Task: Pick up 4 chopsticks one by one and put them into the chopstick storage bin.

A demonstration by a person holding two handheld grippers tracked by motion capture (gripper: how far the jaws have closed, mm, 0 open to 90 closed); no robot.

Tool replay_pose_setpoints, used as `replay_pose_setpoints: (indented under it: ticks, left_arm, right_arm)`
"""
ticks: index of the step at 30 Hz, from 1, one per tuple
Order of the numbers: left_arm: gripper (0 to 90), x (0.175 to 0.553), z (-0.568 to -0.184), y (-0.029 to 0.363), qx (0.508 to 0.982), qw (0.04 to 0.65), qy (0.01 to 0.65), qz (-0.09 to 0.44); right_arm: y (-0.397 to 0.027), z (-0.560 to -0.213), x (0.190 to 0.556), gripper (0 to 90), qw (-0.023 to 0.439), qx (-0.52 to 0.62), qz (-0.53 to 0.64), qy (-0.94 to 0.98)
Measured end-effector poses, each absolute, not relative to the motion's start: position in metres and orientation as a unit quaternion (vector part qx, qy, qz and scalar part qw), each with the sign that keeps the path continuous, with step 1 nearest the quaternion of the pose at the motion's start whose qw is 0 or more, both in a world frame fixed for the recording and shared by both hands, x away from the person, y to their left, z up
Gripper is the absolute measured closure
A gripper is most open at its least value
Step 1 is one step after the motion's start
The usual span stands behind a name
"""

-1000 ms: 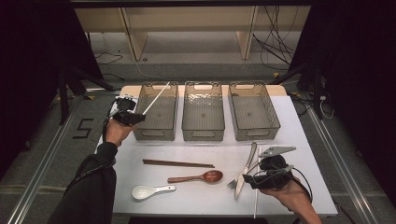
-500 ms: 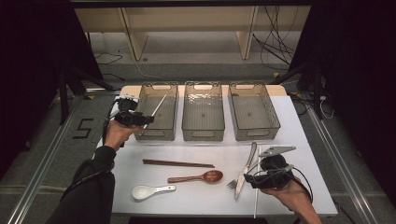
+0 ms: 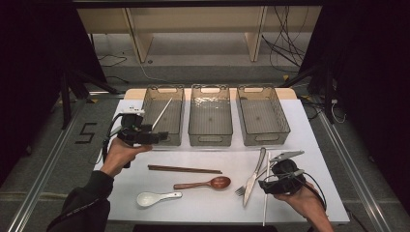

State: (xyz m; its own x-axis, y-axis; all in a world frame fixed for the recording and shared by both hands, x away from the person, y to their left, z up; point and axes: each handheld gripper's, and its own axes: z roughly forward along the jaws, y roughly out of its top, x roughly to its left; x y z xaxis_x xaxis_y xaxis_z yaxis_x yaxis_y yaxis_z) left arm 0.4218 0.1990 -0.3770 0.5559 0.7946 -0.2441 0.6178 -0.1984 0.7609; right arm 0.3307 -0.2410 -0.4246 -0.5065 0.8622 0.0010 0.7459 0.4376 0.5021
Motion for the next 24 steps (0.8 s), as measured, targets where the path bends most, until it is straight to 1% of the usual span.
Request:
replay_pose_setpoints:
  ticks: [9,24]
  left_arm:
    - [16.1,0.395,-0.385,0.189,0.775,0.443,0.440,0.099]
    - [15.6,0.360,-0.395,0.180,0.785,0.448,0.413,0.109]
  right_arm:
    - [-0.242,-0.436,0.338,34.0,0.113,0.487,0.187,0.846]
    - [-0.240,-0.447,0.348,35.2,0.095,0.483,0.155,0.857]
